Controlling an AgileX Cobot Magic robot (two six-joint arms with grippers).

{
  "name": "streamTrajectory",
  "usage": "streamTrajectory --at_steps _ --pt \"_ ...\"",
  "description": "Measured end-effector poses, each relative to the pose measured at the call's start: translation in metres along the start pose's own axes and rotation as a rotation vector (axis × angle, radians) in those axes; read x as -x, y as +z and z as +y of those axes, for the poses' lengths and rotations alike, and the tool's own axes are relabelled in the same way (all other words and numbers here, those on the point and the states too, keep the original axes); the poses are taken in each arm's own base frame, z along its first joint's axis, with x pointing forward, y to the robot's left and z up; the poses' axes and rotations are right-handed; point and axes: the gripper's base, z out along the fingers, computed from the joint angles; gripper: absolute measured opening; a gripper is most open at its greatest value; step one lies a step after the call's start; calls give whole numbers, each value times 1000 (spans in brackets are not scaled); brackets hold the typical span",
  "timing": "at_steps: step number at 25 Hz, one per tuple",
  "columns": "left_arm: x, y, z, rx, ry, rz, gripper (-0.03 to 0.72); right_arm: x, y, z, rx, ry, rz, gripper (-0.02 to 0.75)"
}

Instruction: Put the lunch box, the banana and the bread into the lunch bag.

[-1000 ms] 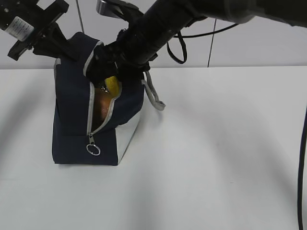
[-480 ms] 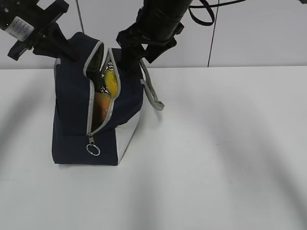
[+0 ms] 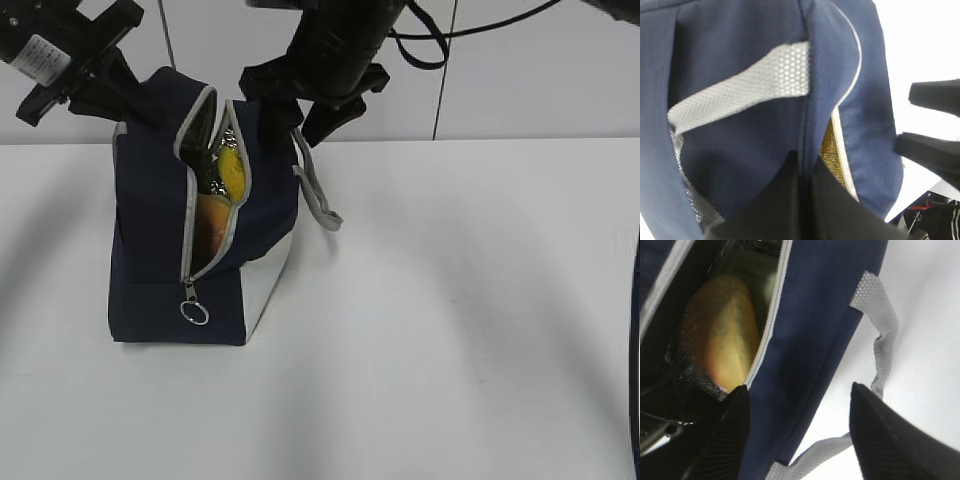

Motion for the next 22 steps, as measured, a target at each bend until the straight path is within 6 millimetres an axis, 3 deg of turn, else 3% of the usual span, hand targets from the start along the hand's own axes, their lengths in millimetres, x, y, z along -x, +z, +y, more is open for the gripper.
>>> streamTrajectory --at_steps 5,10,12,18,22 --pt "0 0 0 0 0 0 -3 -3 23 -4 17 27 37 342" --pt "0 0 0 0 0 0 -3 -3 27 -4 31 36 34 68" --pt "0 0 0 0 0 0 -3 -1 26 -3 30 28 27 7" --pt "0 2 -4 -22 9 0 -3 3 14 -1 31 9 9 -8" --pt "0 6 -16 -95 20 -12 -3 5 -6 1 2 -11 -15 -8"
